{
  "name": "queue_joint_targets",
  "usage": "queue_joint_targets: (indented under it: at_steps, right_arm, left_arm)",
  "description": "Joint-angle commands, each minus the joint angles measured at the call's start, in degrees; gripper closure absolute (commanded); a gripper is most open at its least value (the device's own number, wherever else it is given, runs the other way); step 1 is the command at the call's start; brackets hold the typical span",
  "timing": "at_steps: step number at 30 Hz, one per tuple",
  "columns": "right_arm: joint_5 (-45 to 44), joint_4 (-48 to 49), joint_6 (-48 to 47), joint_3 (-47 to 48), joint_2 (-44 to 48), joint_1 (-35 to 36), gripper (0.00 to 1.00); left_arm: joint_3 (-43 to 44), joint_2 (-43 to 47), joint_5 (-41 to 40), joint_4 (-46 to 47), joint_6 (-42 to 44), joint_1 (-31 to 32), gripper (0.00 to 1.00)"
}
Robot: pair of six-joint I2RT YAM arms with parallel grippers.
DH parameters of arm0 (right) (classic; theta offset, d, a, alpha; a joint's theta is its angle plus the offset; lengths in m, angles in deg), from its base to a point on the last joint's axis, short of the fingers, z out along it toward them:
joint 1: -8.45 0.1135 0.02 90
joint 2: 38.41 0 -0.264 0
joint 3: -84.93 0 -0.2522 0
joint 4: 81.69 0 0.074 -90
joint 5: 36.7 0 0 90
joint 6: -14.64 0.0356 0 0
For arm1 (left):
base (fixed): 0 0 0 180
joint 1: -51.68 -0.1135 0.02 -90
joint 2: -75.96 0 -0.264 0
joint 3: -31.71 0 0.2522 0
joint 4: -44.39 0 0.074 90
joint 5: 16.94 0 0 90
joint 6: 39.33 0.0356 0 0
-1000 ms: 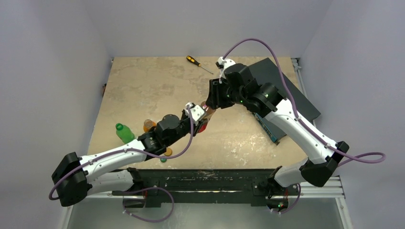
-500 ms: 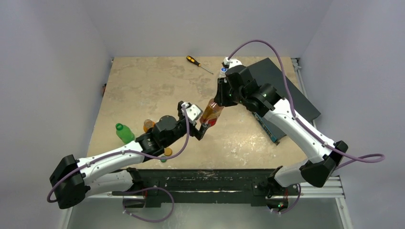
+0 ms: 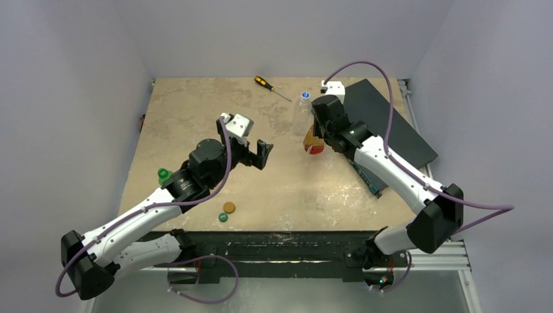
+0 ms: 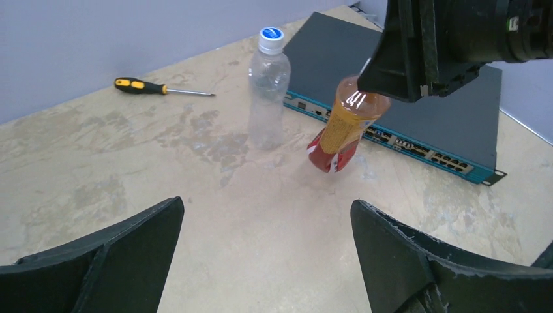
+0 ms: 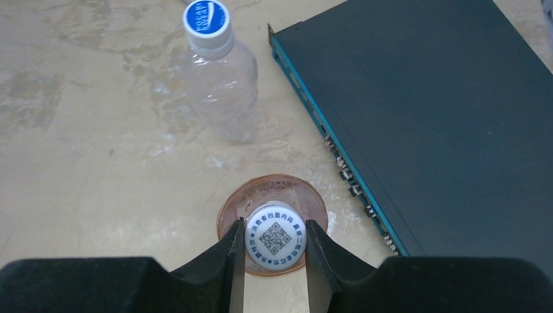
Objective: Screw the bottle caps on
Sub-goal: Place the plastic bottle at the center of the board.
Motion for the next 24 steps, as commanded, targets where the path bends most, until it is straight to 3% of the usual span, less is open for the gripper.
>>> queue_joint_targets:
  at_steps: [1, 12, 24]
  right_arm:
    - [-2.9, 9.7, -3.4, -0.4, -3.0, -2.7, 1.00]
    - [-0.4, 11.8, -2.8, -2.1, -8.1, -4.1, 0.95]
    - [0.8, 12.3, -1.6, -5.9, -6.4, -4.3, 0.60]
  left_arm:
    - [4.8, 1.8, -0.3, -8.0, -3.3, -3.5, 0.00]
    - [6.3, 1.3, 0.2, -9.8, -3.5, -4.7, 0.00]
    - [6.5, 0.2, 0.9, -10.1, -4.0, -5.1, 0.00]
